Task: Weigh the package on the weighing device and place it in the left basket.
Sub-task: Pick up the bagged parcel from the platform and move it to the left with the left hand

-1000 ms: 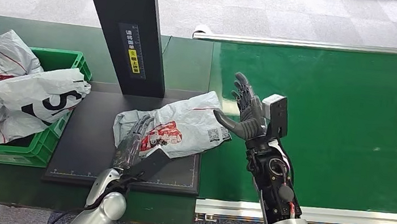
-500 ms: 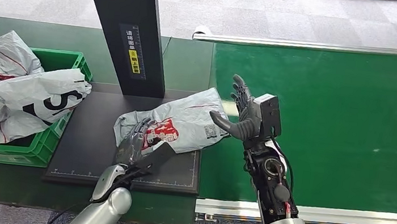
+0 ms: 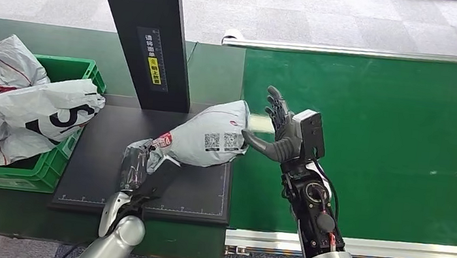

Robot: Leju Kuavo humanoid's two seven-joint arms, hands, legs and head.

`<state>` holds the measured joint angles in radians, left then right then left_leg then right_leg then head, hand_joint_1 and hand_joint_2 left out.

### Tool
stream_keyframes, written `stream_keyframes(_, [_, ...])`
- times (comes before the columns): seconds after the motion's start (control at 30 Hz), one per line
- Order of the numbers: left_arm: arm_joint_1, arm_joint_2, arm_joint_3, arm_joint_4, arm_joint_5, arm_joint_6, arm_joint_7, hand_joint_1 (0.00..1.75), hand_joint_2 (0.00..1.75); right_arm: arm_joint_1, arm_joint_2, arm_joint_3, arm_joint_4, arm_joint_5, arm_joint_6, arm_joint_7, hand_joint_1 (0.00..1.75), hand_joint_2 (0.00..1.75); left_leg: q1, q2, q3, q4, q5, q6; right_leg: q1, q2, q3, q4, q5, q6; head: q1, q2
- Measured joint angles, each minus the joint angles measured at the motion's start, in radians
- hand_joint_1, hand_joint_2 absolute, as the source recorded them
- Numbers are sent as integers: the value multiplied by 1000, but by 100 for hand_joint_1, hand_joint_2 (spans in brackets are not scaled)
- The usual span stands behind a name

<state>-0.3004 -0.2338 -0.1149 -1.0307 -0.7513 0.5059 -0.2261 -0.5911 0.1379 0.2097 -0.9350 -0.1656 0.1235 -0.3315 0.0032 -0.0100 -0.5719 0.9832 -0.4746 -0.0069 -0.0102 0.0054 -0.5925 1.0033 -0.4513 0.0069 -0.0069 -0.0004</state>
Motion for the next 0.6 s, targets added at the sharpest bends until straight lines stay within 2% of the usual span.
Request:
stream_keyframes(0.13, [31,0,-2,-80,145,49,-180,175,175,0,-3,3,0,-4,3,-5,0,175,0,0,0,0,0,0,0,0,0,0,0,0,0,0])
stream_keyframes(0.27, [78,1,-15,-235,313,89,-369,175,175,-8,-6,12,3,-17,11,-16,0,175,0,0,-1,0,0,0,0,0,0,0,0,0,0,0])
stream_keyframes(0.47, [168,21,-57,-501,403,119,-463,175,175,-44,-7,21,34,-26,21,-30,0,175,0,0,-1,0,0,0,0,0,-1,0,0,0,0,0])
stream_keyframes(0.6, [232,57,-99,-684,347,150,-472,175,175,-57,-7,22,58,-28,22,-46,0,175,0,0,-1,0,0,0,0,0,-1,0,0,0,0,0])
